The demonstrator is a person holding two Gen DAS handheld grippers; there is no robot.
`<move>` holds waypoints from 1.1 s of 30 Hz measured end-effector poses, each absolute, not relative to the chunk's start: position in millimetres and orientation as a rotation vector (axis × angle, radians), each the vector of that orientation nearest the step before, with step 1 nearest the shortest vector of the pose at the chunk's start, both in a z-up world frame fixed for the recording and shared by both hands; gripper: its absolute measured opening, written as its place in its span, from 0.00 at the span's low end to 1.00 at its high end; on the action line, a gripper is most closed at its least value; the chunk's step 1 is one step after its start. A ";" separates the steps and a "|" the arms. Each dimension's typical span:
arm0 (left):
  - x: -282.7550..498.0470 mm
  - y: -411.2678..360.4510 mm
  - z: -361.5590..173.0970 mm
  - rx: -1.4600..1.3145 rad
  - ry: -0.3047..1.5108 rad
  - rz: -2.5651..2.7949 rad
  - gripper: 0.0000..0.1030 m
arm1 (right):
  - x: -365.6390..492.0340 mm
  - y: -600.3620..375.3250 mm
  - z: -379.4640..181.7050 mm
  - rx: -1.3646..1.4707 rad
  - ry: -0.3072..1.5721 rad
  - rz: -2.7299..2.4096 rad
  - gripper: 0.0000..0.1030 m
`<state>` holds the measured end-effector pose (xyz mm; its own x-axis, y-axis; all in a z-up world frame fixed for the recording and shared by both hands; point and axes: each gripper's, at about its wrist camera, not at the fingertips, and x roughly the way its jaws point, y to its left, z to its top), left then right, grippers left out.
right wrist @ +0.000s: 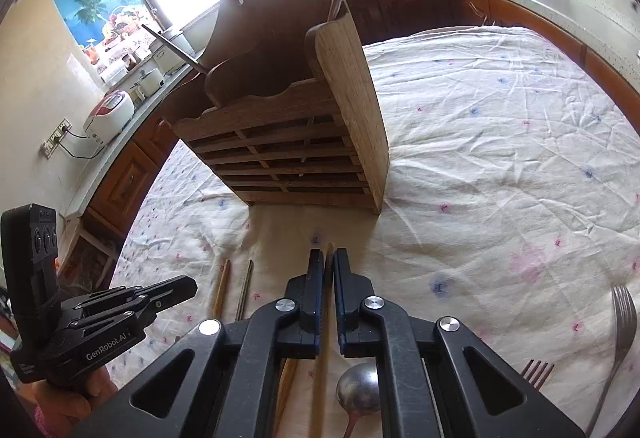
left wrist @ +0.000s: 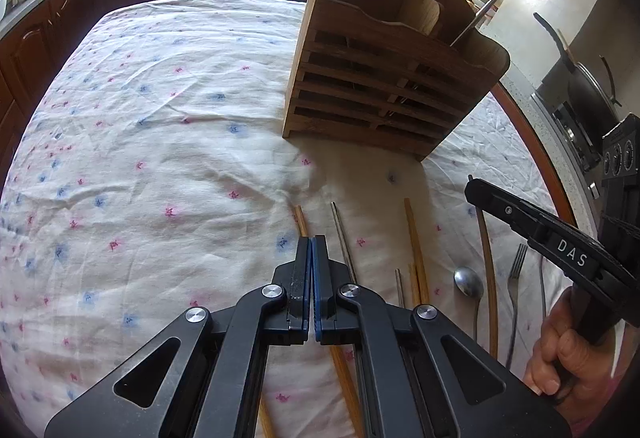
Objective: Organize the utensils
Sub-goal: 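Close the left tool on a wooden chopstick while the right tool grasps another wooden chopstick, then lift both wooden chopsticks and carry them over the wooden holder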
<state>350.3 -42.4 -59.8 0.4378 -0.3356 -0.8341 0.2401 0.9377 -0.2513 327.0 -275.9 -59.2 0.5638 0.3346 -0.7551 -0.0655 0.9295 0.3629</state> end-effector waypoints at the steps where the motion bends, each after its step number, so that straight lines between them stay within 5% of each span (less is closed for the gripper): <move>1: 352.1 -43.6 -61.2 -0.101 1.070 -0.358 0.00 | 327.0 -274.5 -58.5 0.301 0.945 0.234 0.04; 15: 375.3 -86.1 -82.7 0.093 1.108 -0.275 0.09 | 320.8 -289.5 -62.0 0.331 0.937 0.224 0.04; 33: 349.8 -69.6 -58.7 0.008 1.026 -0.353 0.04 | 312.4 -296.0 -43.7 0.380 0.883 0.242 0.04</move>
